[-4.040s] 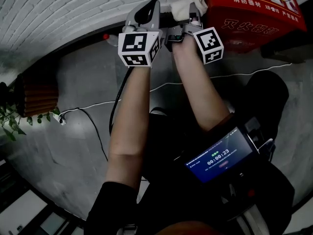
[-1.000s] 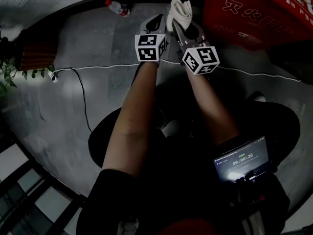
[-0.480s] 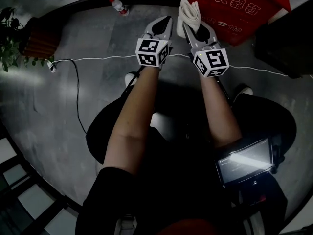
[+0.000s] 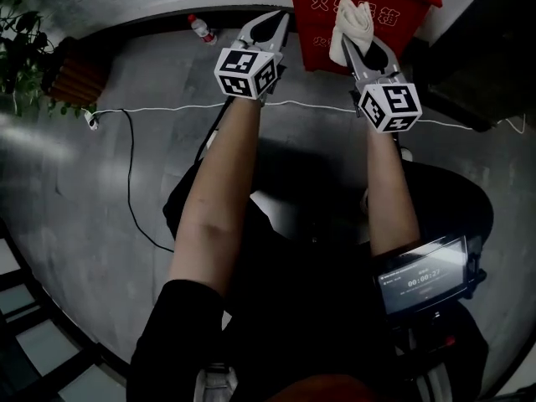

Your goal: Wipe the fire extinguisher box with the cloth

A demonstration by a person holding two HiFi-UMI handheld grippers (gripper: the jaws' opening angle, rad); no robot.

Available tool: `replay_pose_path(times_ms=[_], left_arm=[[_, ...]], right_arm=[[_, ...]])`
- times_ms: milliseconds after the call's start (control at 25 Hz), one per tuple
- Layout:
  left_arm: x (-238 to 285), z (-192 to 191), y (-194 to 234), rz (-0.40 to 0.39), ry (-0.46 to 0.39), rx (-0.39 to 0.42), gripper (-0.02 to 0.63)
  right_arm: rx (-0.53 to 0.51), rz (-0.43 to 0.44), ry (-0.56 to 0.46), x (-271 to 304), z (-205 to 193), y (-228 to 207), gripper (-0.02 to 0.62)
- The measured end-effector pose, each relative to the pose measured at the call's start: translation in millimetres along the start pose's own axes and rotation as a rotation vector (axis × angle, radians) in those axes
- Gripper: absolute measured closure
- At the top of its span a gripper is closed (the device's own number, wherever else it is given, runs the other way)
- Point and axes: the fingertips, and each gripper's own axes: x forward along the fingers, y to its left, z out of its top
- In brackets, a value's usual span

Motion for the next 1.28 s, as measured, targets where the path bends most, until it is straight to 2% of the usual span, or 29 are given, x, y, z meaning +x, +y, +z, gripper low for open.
replay_pose_path(times_ms=[80, 320, 440, 600, 720, 960, 1120, 1280], left_arm=[[5, 33, -21, -0.043, -0.022, 0.042, 0.603], [-8, 110, -84, -0.106, -0.079, 0.094, 0.604], [-29, 127, -109, -0.133, -0.113, 0.053, 0.603], [-60, 131, -134, -0.174, -0.106, -0.012, 0.604], [-78, 129, -149, -0.196, -0.1, -0.011, 0.603], [-79, 101, -169, -0.241, -0.105, -0.006, 0.604], [-78, 93, -189, -0.282, -0.075, -0.001, 0.604], [-78, 90, -193, -0.29, -0.064, -0.002, 0.604]], right_arm=[[-0.017, 0.006, -0.012, -6, 24, -3, 0.502], [-0.098, 0.077, 0.008, -26, 83, 4, 0.503], [-0.072, 0.097, 0.035, -44, 104, 7, 0.503], [-0.05, 0.107, 0.071, -72, 123, 18, 0.503], [-0.054, 0.105, 0.082, -91, 128, 25, 0.503], [-0.091, 0.084, 0.037, -116, 107, 29, 0.503], [-0.087, 0.096, 0.043, -121, 103, 38, 0.502], [-0.079, 0.084, 0.065, -124, 93, 37, 0.502]])
